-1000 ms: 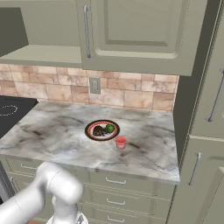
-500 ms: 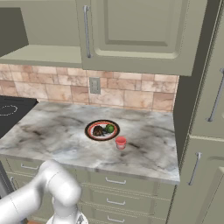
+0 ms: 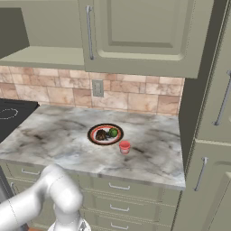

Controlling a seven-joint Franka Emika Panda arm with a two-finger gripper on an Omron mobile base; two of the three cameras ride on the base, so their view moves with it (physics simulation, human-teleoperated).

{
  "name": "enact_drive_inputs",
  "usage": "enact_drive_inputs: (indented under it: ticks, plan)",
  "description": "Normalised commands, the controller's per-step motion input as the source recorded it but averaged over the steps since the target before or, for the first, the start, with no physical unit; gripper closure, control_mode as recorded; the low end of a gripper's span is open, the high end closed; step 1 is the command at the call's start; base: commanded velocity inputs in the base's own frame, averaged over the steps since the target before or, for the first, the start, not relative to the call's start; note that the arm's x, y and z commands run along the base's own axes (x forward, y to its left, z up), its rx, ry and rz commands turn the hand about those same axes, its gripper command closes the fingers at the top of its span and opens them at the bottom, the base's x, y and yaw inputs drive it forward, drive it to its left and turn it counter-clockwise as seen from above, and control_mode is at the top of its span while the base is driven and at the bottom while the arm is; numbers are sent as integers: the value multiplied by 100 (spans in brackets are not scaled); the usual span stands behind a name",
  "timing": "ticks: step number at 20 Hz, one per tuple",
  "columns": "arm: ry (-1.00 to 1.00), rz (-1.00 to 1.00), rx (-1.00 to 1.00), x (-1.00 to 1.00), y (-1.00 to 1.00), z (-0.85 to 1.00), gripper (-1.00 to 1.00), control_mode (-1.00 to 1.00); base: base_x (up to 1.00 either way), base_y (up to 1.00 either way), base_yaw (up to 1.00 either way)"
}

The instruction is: Pick the avocado and bread from the counter and place them on the plate. Then pick the jam from the cabinet and place it next to the plate. Lastly close the cabinet door.

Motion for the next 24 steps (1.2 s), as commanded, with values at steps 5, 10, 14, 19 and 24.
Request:
enact_drive_inputs:
  ticks: [5,10,14,19,24]
  plan:
    - [15,25,41,-29,-66,39,-100,-100,0,0,0]
    - [21,24,43,-20,-70,40,-100,-100,0,0,0]
    - [29,21,42,0,-72,44,-100,-100,0,0,0]
    - [37,12,39,30,-91,28,-100,-100,0,0,0]
    - [35,16,31,75,-95,0,-100,-100,0,0,0]
